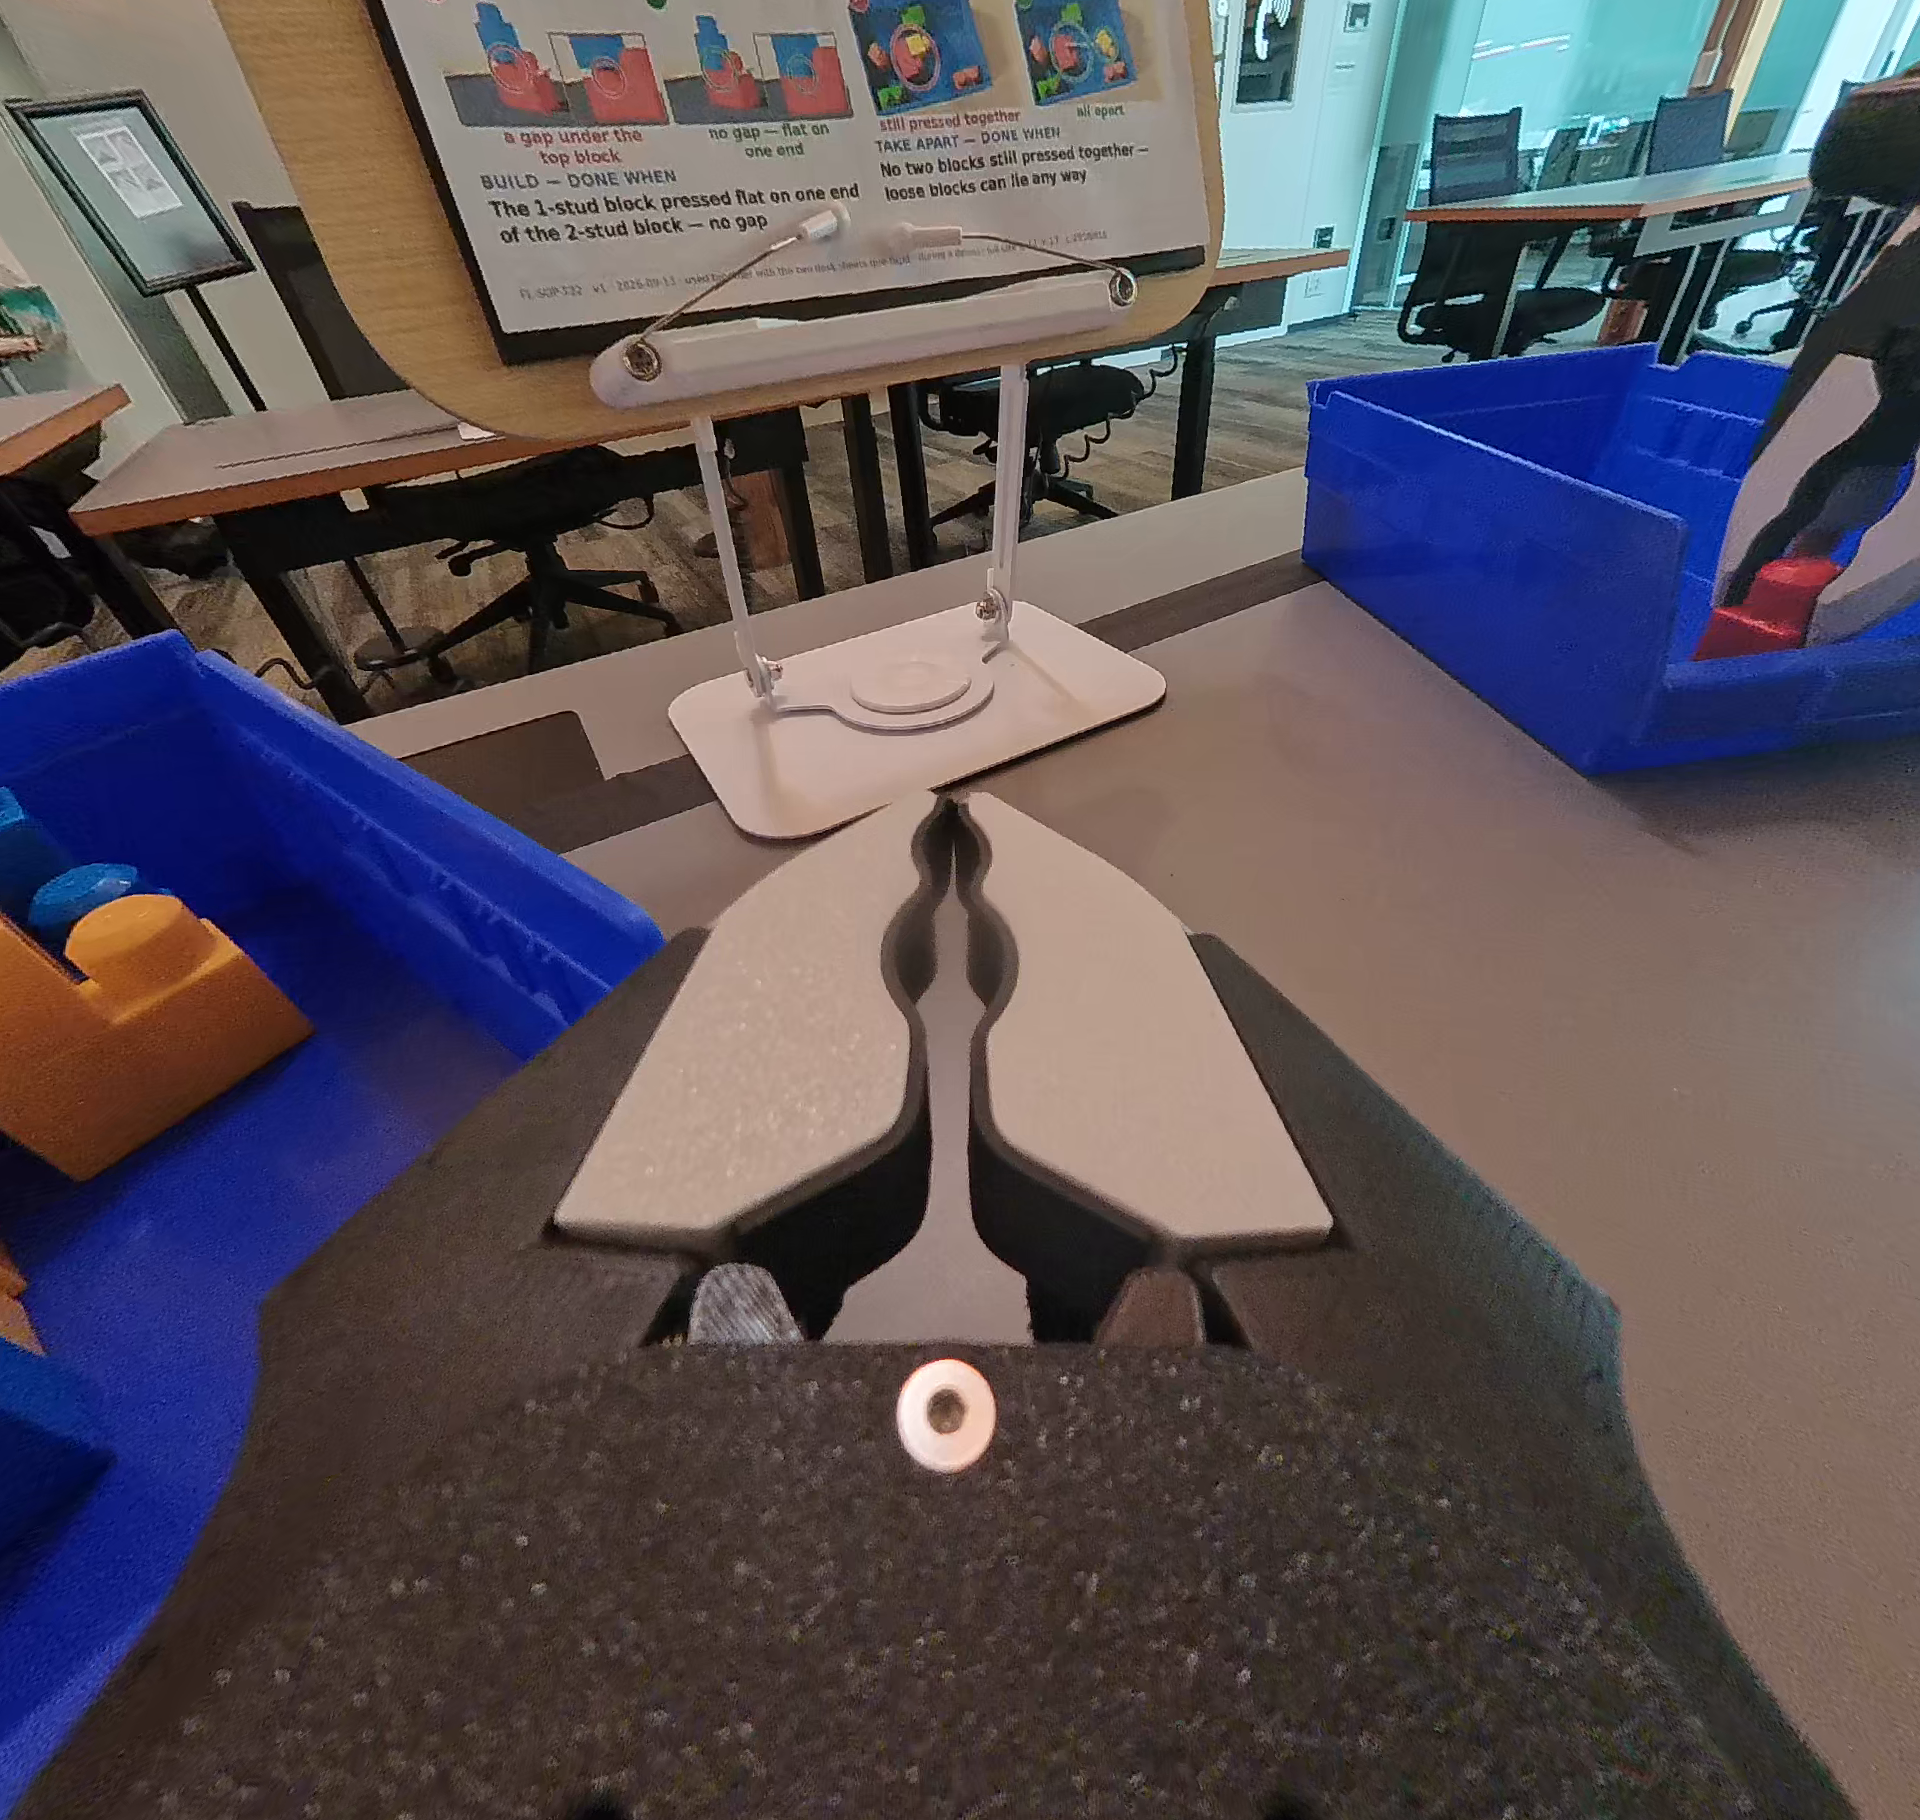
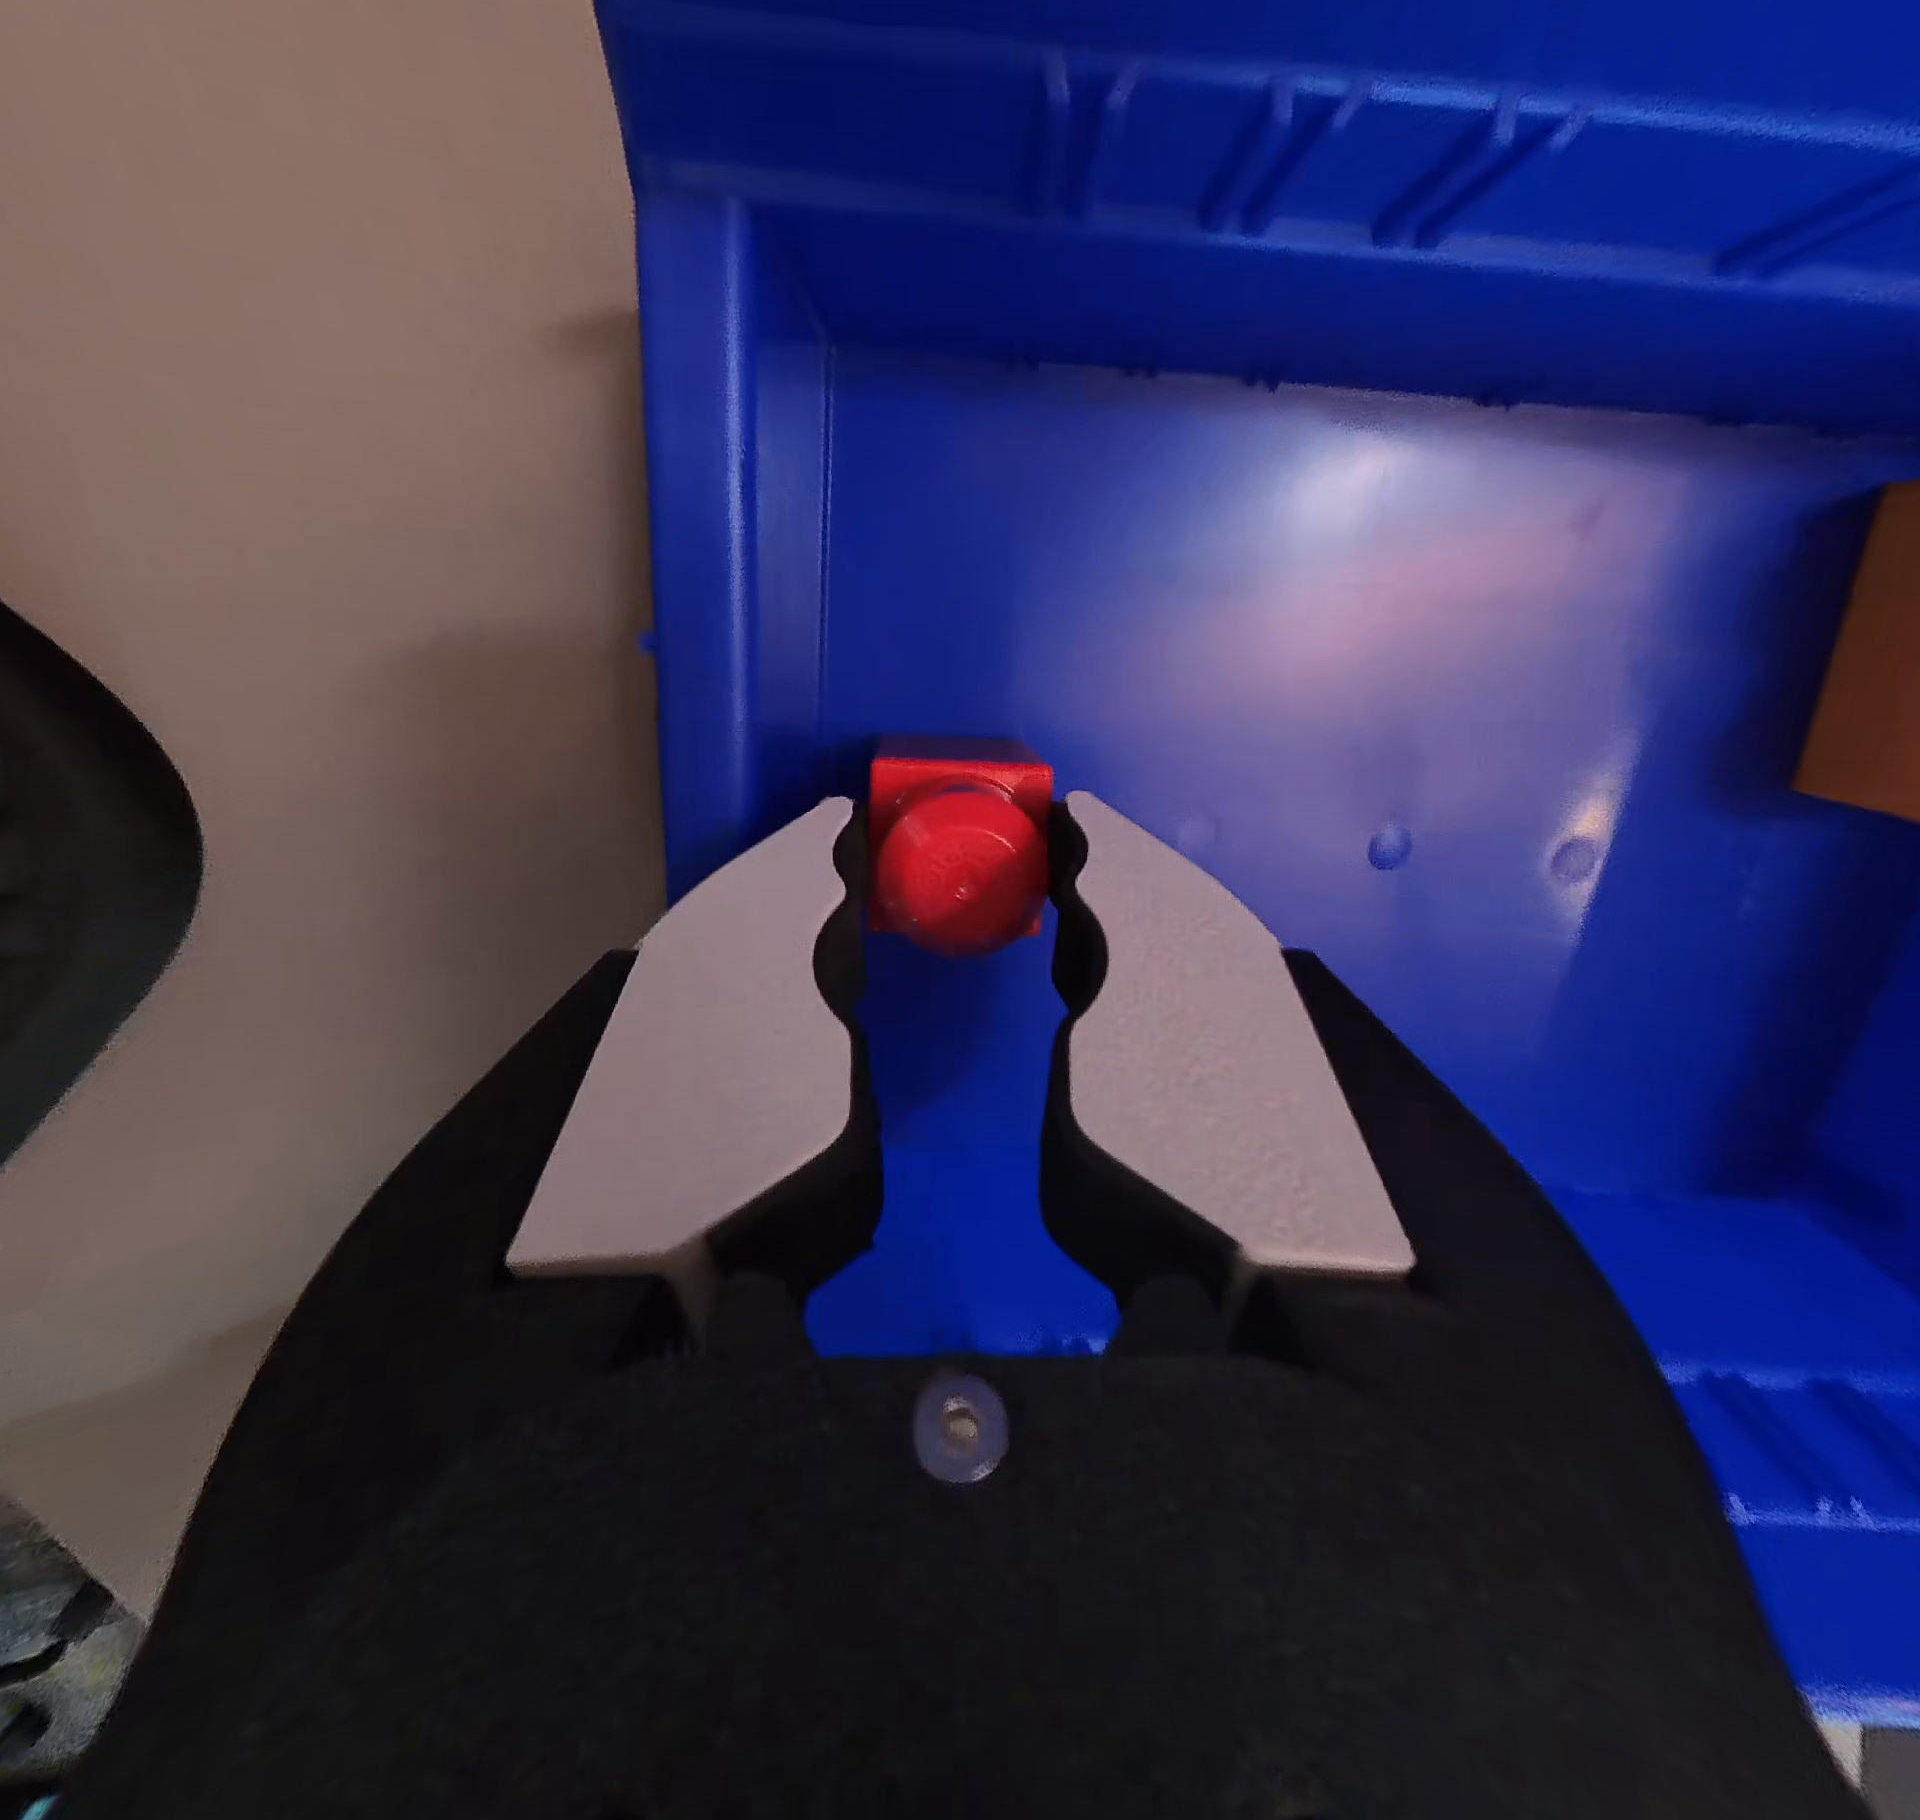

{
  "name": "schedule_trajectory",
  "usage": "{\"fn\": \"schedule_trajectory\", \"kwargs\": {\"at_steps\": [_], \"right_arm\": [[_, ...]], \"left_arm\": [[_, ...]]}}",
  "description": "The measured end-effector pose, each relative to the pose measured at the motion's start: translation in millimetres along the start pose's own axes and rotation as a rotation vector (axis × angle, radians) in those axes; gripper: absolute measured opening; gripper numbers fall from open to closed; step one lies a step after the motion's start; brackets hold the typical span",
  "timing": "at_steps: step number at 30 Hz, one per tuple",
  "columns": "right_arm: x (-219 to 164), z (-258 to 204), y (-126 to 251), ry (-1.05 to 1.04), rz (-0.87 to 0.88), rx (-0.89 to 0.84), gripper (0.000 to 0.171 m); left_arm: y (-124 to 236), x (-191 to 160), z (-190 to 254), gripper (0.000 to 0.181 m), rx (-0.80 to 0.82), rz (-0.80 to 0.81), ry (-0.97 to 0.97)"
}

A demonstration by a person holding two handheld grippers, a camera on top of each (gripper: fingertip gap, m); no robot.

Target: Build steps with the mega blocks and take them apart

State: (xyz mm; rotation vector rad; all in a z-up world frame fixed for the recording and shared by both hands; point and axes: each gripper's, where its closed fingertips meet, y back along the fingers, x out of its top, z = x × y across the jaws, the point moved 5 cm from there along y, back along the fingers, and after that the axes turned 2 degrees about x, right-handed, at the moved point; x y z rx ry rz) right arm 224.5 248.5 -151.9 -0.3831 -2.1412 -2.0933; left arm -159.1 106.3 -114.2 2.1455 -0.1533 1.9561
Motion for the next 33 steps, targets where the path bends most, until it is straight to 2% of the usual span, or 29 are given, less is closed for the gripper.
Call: {"fn": "schedule_trajectory", "kwargs": {"at_steps": [12,21,23,25,26,33], "right_arm": [[40,-1,-15,0.026,0.02,0.004,0.032],[51,0,-19,-0.005,0.034,-0.015,0.033],[52,1,-15,0.006,0.052,-0.037,0.04],[57,0,0,0.028,0.119,-0.047,0.058],[61,-1,10,0.024,0.165,-0.051,0.062],[104,-18,74,0.004,0.528,-0.178,0.06]], "left_arm": [[0,1,1,0.0,-0.002,0.001,-0.005],[1,1,2,0.0,-0.008,-0.001,-0.005],[1,1,2,0.0,-0.008,0.0,-0.006],[1,1,2,0.0,-0.008,0.001,-0.006],[1,1,2,0.0,-0.009,0.001,-0.006],[1,2,2,0.0,-0.01,0.003,-0.008]]}}
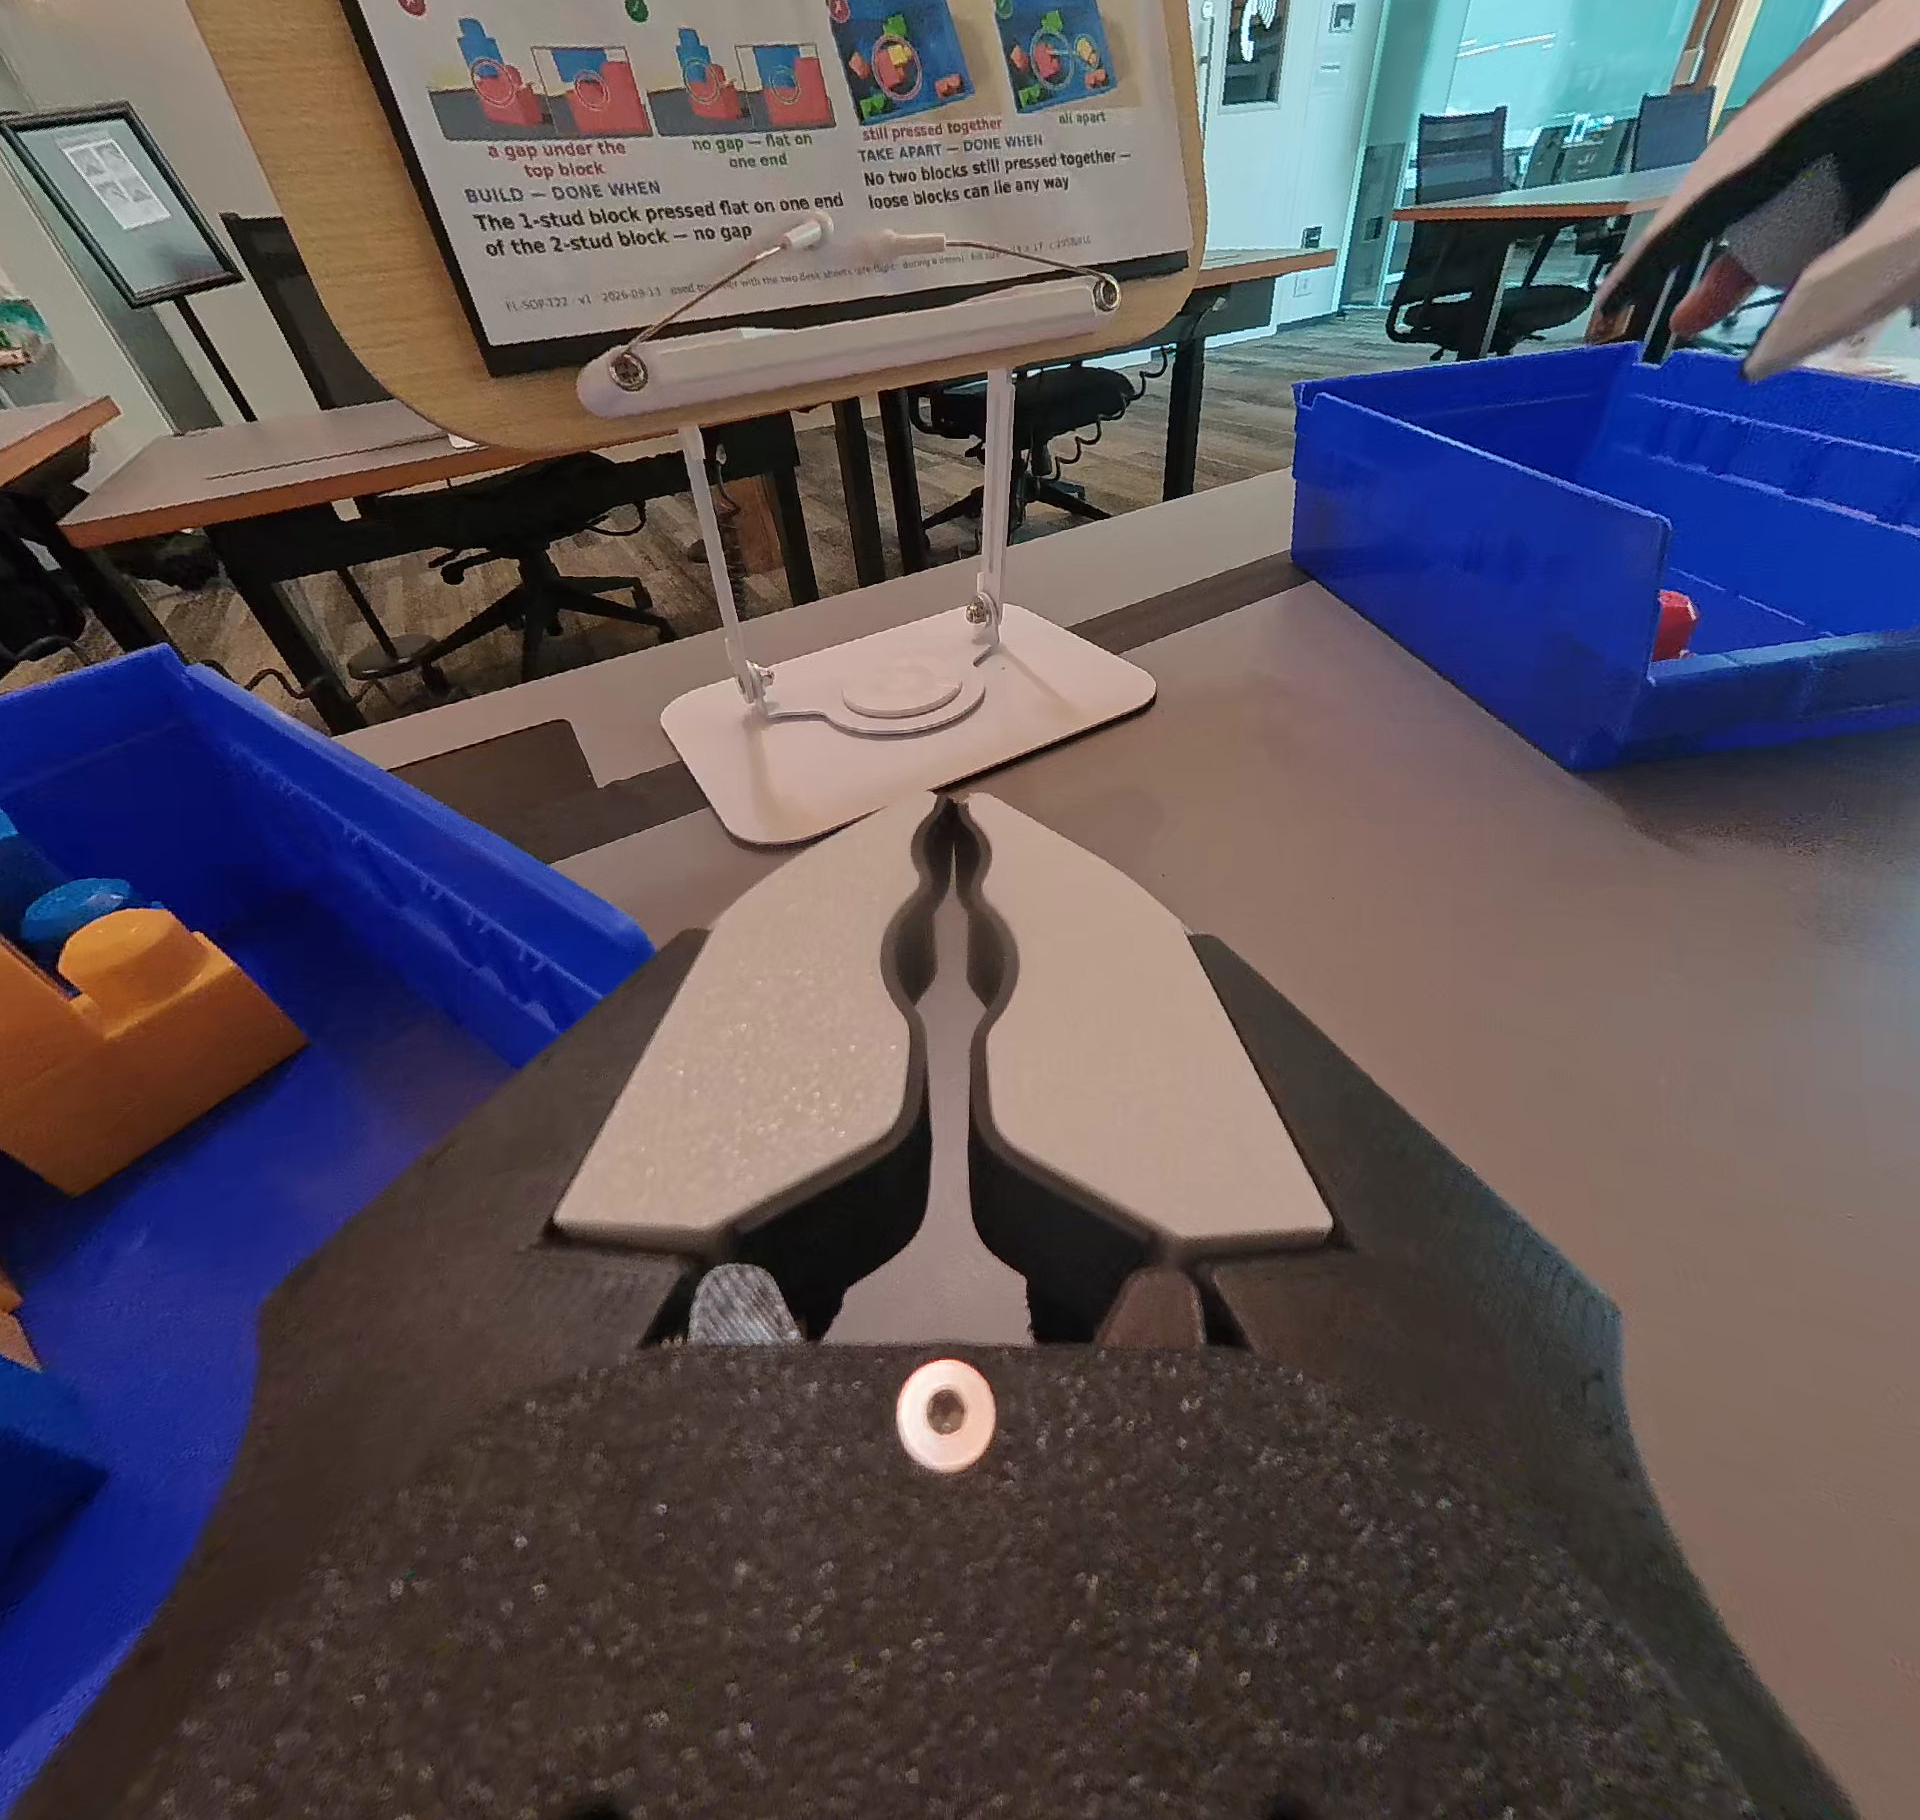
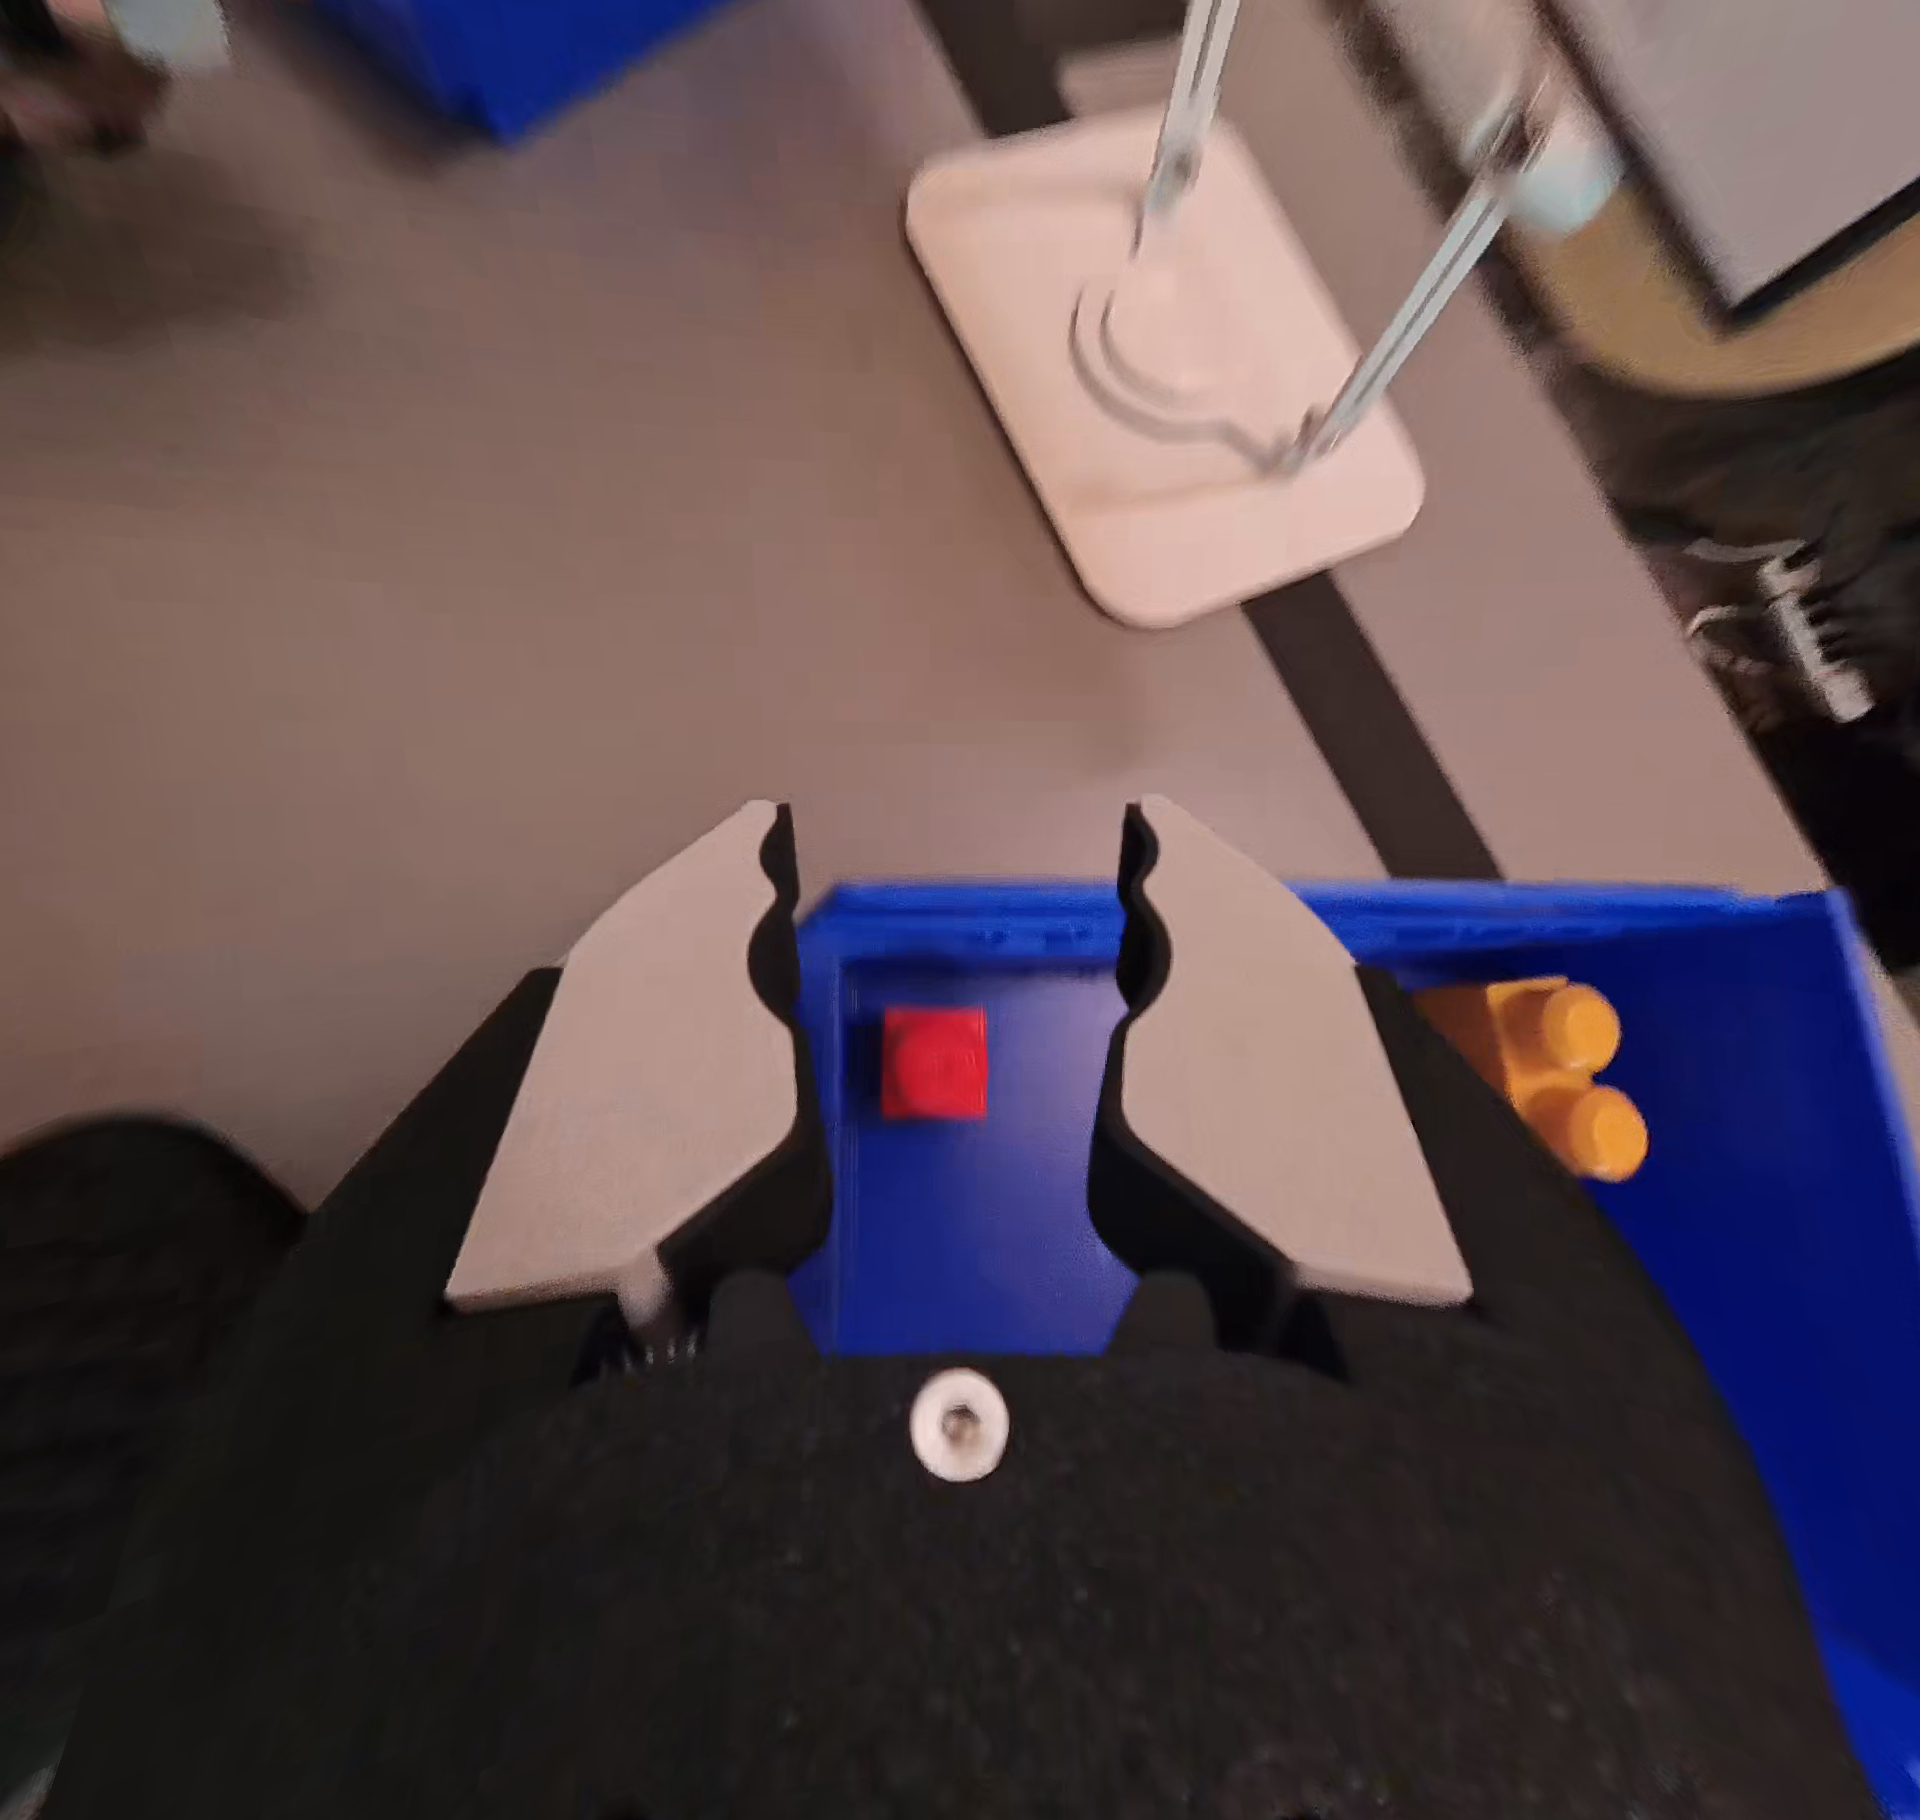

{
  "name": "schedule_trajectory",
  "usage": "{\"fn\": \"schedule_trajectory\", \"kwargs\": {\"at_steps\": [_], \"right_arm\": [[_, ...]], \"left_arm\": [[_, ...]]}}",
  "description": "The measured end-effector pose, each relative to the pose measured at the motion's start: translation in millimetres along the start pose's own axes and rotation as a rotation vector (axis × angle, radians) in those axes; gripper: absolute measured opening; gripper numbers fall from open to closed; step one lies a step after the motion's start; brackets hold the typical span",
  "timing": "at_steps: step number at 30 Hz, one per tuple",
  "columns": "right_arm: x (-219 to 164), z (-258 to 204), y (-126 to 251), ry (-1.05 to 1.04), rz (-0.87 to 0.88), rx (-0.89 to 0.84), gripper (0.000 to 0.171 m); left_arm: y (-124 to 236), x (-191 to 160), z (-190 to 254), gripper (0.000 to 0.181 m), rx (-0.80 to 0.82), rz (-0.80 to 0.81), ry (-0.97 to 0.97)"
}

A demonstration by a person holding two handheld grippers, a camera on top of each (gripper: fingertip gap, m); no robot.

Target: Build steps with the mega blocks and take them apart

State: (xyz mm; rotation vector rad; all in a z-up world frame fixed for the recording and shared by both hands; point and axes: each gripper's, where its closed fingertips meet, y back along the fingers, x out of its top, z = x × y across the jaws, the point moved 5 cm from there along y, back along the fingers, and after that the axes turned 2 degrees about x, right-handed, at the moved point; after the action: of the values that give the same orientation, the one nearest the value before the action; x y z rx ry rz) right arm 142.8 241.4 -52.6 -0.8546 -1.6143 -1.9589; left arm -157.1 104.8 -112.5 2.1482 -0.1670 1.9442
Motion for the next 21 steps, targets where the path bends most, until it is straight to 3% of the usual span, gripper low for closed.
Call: {"fn": "schedule_trajectory", "kwargs": {"at_steps": [11,21], "right_arm": [[64,-38,-35,-0.173,0.509,-0.156,0.051],[75,-64,-78,-0.313,0.674,-0.353,0.045]], "left_arm": [[2,3,1,0.0,-0.002,0.014,-0.006],[4,8,2,0.0,-0.001,0.032,-0.011]]}}
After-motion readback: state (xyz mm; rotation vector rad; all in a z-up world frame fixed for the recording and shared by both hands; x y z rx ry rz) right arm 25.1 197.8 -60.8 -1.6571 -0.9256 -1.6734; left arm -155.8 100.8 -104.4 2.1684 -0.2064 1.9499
